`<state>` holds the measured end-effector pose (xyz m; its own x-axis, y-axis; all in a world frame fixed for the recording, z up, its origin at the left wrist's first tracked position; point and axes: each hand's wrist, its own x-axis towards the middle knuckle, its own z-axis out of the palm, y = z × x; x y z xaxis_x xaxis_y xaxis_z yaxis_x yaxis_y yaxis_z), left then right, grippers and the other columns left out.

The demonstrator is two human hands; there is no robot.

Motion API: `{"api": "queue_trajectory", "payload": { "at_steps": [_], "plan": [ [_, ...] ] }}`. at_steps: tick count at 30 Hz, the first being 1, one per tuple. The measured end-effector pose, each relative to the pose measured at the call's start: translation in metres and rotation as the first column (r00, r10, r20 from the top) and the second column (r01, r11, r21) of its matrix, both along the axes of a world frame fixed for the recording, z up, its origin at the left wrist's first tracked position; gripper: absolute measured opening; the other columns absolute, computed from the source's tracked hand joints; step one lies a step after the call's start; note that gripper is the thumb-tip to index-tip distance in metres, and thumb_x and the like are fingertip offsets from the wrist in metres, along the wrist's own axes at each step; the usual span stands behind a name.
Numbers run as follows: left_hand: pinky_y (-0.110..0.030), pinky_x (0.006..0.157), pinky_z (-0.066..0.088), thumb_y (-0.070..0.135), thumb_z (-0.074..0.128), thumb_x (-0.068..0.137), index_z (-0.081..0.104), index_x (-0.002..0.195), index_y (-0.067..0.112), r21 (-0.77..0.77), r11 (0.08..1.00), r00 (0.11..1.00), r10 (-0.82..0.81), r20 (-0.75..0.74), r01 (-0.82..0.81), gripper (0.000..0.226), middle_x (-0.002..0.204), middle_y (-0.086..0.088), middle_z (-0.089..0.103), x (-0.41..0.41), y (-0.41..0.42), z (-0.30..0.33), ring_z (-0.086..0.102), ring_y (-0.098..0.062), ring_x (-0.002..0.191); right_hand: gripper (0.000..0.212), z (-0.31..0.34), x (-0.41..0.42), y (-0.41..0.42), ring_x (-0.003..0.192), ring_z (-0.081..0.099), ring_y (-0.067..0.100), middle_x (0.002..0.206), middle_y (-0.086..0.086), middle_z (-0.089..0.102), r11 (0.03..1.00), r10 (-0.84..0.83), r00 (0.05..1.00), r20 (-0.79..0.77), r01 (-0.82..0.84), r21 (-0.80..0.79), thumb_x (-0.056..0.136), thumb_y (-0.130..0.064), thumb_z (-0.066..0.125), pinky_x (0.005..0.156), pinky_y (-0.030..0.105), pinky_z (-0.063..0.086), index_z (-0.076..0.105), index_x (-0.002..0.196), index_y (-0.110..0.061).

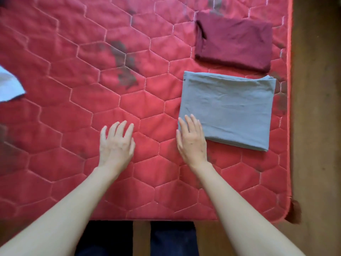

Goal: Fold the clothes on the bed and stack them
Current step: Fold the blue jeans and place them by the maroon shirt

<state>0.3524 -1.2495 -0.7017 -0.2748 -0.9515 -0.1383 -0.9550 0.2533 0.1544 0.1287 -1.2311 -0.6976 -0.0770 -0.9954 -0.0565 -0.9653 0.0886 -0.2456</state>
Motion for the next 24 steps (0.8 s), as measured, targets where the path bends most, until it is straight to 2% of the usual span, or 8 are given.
{"api": "queue_trajectory", "payload": {
  "at_steps": [6,11,15,21,24],
  "plan": [
    [-0.057,0.099,0.039,0.012,0.065,0.083,0.065,0.121,0.004,-0.012,0.996,0.996,0.091,-0.009,-0.091,0.039,0.124,-0.019,0.061,0.130,0.034,0.009,0.058,-0.036,0.114,0.031,0.005,0.128,0.026,0.112,0.062,0.036,0.119,0.021,0.065,0.996,0.082,0.994,0.071,-0.078,-0.045,0.086,-0.007,0.066,0.099,0.045,0.049,0.066,0.116,0.000],
    [-0.057,0.099,0.040,0.011,0.069,0.081,0.065,0.119,0.003,-0.048,0.976,0.977,0.213,0.004,-0.212,0.039,0.121,-0.019,0.063,0.253,0.043,0.025,0.059,-0.036,0.109,0.032,0.014,0.251,0.013,0.114,0.060,0.037,0.121,0.021,0.063,0.981,0.192,0.976,0.099,-0.188,-0.048,0.087,-0.008,0.065,0.099,0.045,0.049,0.065,0.118,0.000],
    [-0.055,0.101,0.038,0.014,0.067,0.082,0.065,0.120,0.005,-0.122,0.945,0.951,0.308,0.011,-0.304,0.039,0.123,-0.017,0.061,0.337,0.035,0.043,0.057,-0.035,0.113,0.034,0.028,0.334,-0.019,0.118,0.057,0.038,0.124,0.022,0.061,0.956,0.291,0.949,0.123,-0.284,-0.071,0.088,-0.008,0.063,0.102,0.045,0.046,0.063,0.122,0.000],
    [-0.054,0.103,0.037,0.016,0.065,0.081,0.062,0.122,0.005,-0.242,0.881,0.911,0.412,-0.029,-0.406,0.042,0.129,-0.018,0.057,0.416,0.007,0.063,0.053,-0.035,0.121,0.039,0.050,0.430,-0.078,0.120,0.053,0.039,0.128,0.021,0.057,0.904,0.422,0.892,0.161,-0.401,-0.148,0.088,-0.005,0.056,0.103,0.046,0.043,0.059,0.126,0.002],
    [-0.055,0.105,0.036,0.016,0.064,0.083,0.057,0.128,0.004,-0.270,0.851,0.889,0.457,-0.038,-0.450,0.048,0.135,-0.020,0.052,0.441,-0.008,0.068,0.049,-0.037,0.126,0.040,0.054,0.466,-0.103,0.116,0.053,0.038,0.128,0.021,0.056,0.882,0.469,0.866,0.174,-0.448,-0.150,0.089,-0.010,0.054,0.099,0.045,0.043,0.057,0.128,0.000]
  ]
}}
